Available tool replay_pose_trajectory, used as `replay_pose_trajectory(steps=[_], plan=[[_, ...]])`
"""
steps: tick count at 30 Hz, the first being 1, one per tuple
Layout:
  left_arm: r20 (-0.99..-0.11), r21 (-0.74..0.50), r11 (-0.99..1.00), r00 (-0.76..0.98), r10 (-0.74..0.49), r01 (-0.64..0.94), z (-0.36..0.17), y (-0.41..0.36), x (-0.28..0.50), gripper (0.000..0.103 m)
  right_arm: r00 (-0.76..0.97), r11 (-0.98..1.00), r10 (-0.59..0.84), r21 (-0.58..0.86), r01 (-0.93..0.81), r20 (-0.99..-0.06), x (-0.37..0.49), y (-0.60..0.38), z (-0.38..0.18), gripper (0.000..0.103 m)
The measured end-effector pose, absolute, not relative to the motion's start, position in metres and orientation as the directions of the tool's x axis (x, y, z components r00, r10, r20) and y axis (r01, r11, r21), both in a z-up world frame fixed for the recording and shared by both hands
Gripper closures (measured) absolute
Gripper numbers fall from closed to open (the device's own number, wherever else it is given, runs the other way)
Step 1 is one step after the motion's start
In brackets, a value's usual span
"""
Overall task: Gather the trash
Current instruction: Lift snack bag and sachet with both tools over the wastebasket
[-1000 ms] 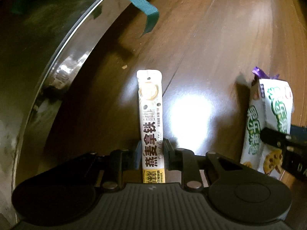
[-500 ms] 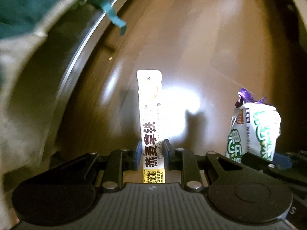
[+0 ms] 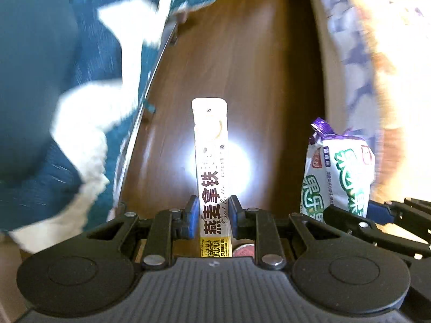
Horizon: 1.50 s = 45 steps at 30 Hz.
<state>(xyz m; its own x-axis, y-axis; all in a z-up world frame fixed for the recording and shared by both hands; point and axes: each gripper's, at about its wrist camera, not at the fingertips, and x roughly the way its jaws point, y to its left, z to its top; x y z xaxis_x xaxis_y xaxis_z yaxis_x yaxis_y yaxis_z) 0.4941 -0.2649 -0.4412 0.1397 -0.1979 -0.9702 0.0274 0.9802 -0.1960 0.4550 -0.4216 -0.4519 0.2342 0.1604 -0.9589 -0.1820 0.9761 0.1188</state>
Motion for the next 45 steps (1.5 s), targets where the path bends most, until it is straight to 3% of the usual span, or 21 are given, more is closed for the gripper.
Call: replay_pose_trajectory(steps=[5,14,25,34,45], plan=[[-0.942,-0.221,0.968,0.232,-0.244,0.119,-0.333,-0.257,0.485,0.08,0.291,0.976,0.165,0.113,-0.189,-0.943,0.448,-0.419,-0.356,0.079],[-0.889,-0.248,0.96,0.361,-0.28,0.132,-0.172,-0.227,0.479,0.08,0.422,0.959,0.202,0.091,-0.267,-0.884,0.44,-0.396,-0.199,0.079],[-0.819,-0.245,0.968,0.521,-0.239,0.06,-0.081,-0.124,0.492,0.08,0.528,0.914,0.312,0.097,-0.394,-0.79,0.448,-0.319,-0.094,0.079],[-0.834,-0.159,0.987,0.535,-0.136,0.004,-0.069,-0.037,0.51,0.08,0.512,0.87,0.393,0.129,-0.476,-0.764,0.488,-0.228,-0.066,0.079],[-0.916,-0.065,0.998,0.395,-0.063,0.01,-0.145,0.006,0.533,0.08,0.445,0.851,0.35,0.08,-0.519,-0.824,0.533,-0.138,-0.112,0.076]])
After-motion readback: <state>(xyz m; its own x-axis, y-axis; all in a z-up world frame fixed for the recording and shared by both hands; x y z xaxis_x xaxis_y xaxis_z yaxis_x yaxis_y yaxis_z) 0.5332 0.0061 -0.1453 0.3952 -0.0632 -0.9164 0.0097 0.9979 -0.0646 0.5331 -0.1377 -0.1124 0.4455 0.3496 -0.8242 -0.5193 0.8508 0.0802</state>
